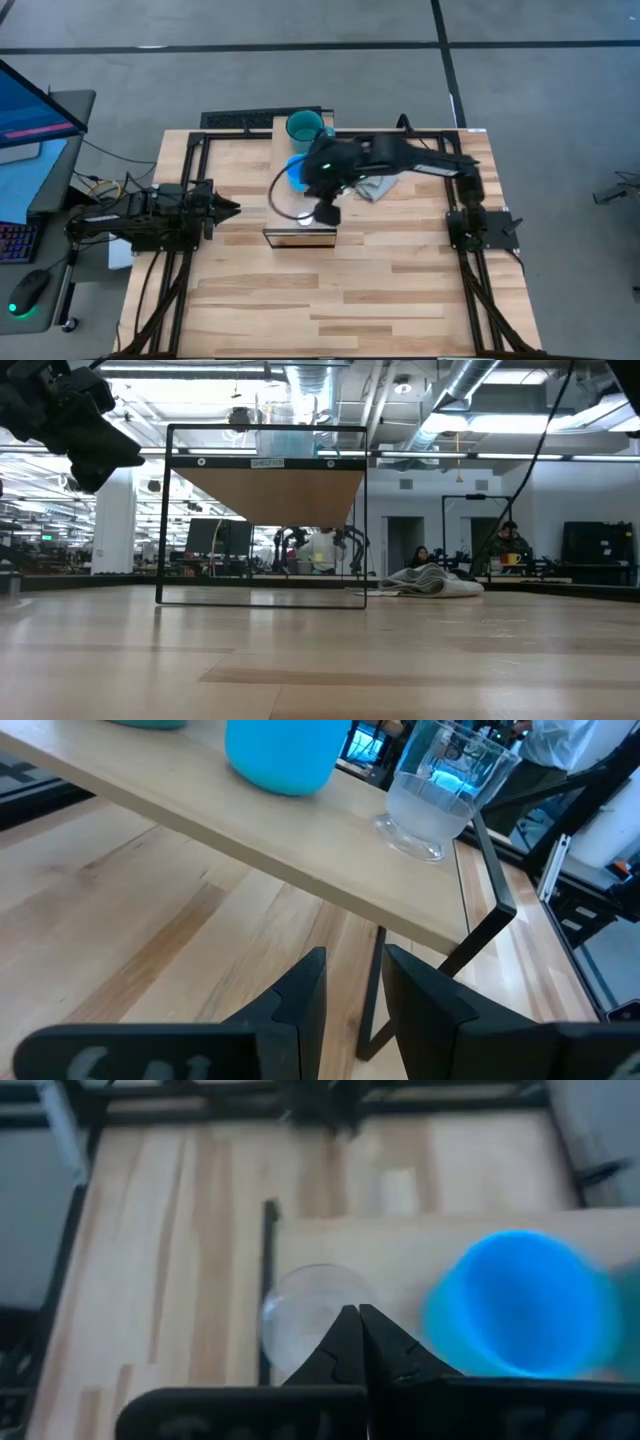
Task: Stack small to large cups/mugs on shelf
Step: Return to Home Position
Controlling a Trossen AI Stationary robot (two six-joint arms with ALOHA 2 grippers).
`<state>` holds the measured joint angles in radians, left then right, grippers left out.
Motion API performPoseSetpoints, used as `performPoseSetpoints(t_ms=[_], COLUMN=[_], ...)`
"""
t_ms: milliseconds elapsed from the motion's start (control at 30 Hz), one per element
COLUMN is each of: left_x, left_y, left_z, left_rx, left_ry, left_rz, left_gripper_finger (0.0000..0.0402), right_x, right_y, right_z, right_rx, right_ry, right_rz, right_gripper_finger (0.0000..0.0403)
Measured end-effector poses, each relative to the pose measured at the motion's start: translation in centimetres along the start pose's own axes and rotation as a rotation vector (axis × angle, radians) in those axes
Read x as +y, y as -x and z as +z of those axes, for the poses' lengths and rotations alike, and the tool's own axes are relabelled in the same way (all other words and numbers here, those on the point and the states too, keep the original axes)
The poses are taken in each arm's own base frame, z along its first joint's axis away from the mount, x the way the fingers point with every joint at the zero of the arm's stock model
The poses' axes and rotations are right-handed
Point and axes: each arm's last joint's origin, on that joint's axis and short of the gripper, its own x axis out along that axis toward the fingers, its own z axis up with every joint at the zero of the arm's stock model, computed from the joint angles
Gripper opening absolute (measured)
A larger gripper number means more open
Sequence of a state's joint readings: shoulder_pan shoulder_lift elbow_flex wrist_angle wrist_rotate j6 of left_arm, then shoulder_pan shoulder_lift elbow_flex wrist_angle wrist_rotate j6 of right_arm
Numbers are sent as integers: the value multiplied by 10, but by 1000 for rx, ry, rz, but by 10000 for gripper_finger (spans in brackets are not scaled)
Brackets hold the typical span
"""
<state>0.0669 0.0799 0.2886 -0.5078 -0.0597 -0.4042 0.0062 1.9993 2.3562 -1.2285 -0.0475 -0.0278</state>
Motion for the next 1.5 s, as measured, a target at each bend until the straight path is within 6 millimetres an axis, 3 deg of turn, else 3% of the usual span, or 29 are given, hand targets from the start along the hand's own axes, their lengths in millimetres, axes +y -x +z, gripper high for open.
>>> performPoseSetpoints(t_ms=[133,400,500,900,1500], left_x=[0,-5,-7,-5,-1], left_y=[0,1,2,2,3], left_z=[1,12,18,20,21], left_rx=[-6,-132,-194,-242,-280], left_ry=[0,-51,-94,-105,-90], left_rz=[-3,-47,-65,43,178], left_gripper_finger=[90,90,90,90,90], right_x=[4,4,4,6,1], right_y=[39,77,72,55,9], right_z=[-3,-29,-49,-149,-287], right_rx=[-56,-76,-91,-459,-705], right_ry=[8,-49,-83,-232,-376], right_rz=[-69,-149,-152,-102,-79], right_gripper_finger=[2,1,1,2,4])
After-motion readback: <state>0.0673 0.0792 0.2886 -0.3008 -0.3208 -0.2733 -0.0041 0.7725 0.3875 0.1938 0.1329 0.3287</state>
